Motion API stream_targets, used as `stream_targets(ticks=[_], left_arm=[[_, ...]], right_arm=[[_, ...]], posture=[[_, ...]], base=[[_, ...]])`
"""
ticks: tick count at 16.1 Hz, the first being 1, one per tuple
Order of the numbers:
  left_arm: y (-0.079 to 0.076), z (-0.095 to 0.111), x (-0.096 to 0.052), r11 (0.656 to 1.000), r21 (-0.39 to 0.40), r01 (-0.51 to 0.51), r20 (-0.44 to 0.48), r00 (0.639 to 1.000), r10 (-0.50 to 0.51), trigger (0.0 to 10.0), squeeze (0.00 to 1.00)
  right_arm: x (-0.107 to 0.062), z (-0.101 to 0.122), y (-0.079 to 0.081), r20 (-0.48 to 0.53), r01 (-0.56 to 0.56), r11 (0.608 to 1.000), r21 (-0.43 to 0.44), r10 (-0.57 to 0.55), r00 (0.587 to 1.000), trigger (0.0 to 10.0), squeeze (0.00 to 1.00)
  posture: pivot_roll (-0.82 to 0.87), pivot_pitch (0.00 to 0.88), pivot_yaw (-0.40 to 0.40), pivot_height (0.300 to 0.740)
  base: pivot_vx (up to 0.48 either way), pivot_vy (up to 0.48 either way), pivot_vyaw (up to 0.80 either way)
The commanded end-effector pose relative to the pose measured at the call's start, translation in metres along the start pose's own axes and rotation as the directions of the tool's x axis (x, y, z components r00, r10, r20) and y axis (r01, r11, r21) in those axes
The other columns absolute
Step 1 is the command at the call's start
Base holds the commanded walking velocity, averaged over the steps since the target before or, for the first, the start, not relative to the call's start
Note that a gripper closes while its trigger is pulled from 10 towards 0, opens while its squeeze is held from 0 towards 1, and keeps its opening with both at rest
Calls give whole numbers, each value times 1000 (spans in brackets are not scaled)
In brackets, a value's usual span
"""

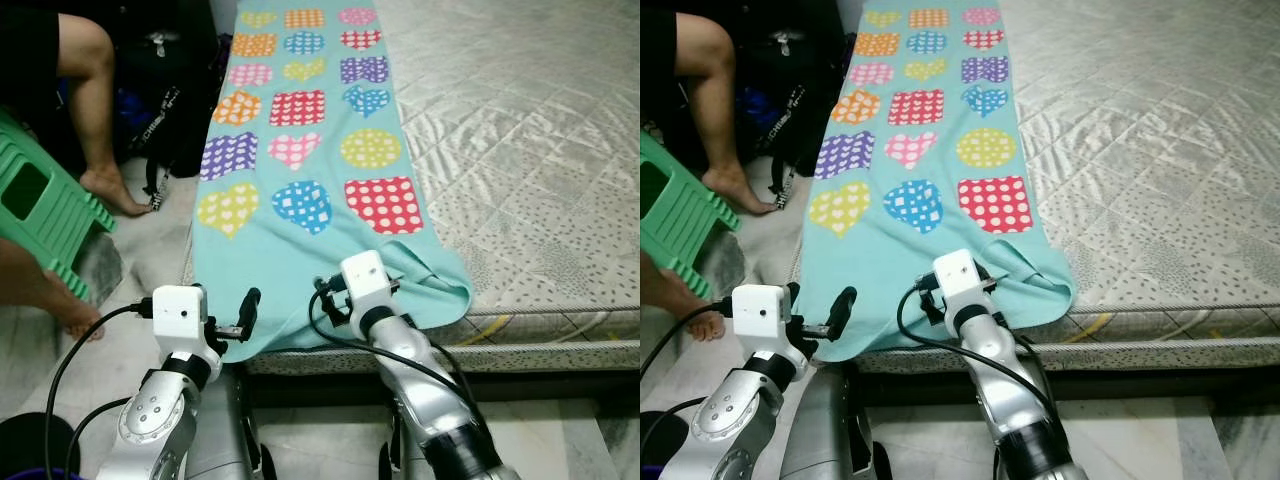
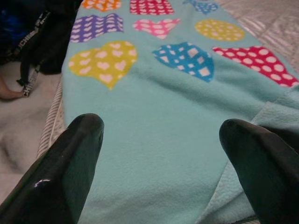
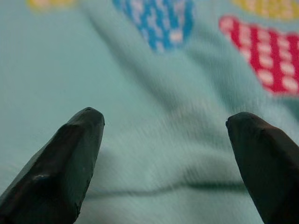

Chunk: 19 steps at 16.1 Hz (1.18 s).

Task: Clean up the room

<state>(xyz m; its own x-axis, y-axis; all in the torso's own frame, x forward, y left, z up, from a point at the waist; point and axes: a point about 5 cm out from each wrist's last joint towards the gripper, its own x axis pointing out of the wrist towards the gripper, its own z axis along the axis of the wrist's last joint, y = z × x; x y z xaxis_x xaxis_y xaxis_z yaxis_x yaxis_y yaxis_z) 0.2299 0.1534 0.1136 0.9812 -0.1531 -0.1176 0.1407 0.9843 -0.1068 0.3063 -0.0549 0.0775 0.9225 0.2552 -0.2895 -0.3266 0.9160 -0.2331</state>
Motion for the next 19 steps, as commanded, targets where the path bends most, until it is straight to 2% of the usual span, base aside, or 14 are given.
stream_targets(ticks=[1, 5, 8, 9, 10, 11, 15, 19], left_arm=[[3, -2, -1, 1000, 9, -19, -12, 1000, 19, 10000, 0], [2, 0, 2, 1000, 10, -17, -7, 1000, 17, 10000, 0], [2, 1, 2, 1000, 10, -18, -4, 1000, 18, 10000, 0], [2, 0, 3, 1000, 11, -19, -4, 1000, 19, 10000, 0], [2, 1, 3, 1000, 11, -19, -4, 1000, 19, 10000, 0], [2, 1, 3, 1000, 10, -20, -3, 1000, 20, 10000, 0], [2, 1, 3, 1000, 12, -21, -3, 1000, 21, 10000, 0], [2, 1, 3, 1000, 13, -21, -6, 1000, 21, 10000, 0]], right_arm=[[4, -8, 4, -40, 19, 998, -63, -21, 999, 10000, 0], [17, -20, -5, -83, 74, 982, -174, -90, 993, 10000, 0], [25, -26, -19, -124, 106, 977, -183, -130, 984, 9804, 0], [26, -27, -22, -126, 111, 976, -186, -135, 983, 3686, 0], [26, -27, -23, -127, 111, 976, -186, -136, 983, 980, 0], [27, -28, -24, -128, 109, 976, -186, -134, 983, 0, 0], [26, -33, -24, -128, 95, 979, -178, -119, 985, 0, 0], [24, -38, -31, -126, 99, 980, -174, -122, 985, 0, 0]], posture=[[-34, 113, 62, 521], [-27, 107, 60, 521], [-24, 106, 57, 521], [-24, 105, 55, 521], [-24, 105, 55, 521], [-24, 106, 55, 521], [-24, 106, 55, 521], [-26, 107, 59, 521]], base=[[0, 0, 0], [0, 0, 0], [0, 0, 0], [0, 0, 0], [0, 0, 0], [0, 0, 0], [0, 0, 0], [0, 0, 0]])
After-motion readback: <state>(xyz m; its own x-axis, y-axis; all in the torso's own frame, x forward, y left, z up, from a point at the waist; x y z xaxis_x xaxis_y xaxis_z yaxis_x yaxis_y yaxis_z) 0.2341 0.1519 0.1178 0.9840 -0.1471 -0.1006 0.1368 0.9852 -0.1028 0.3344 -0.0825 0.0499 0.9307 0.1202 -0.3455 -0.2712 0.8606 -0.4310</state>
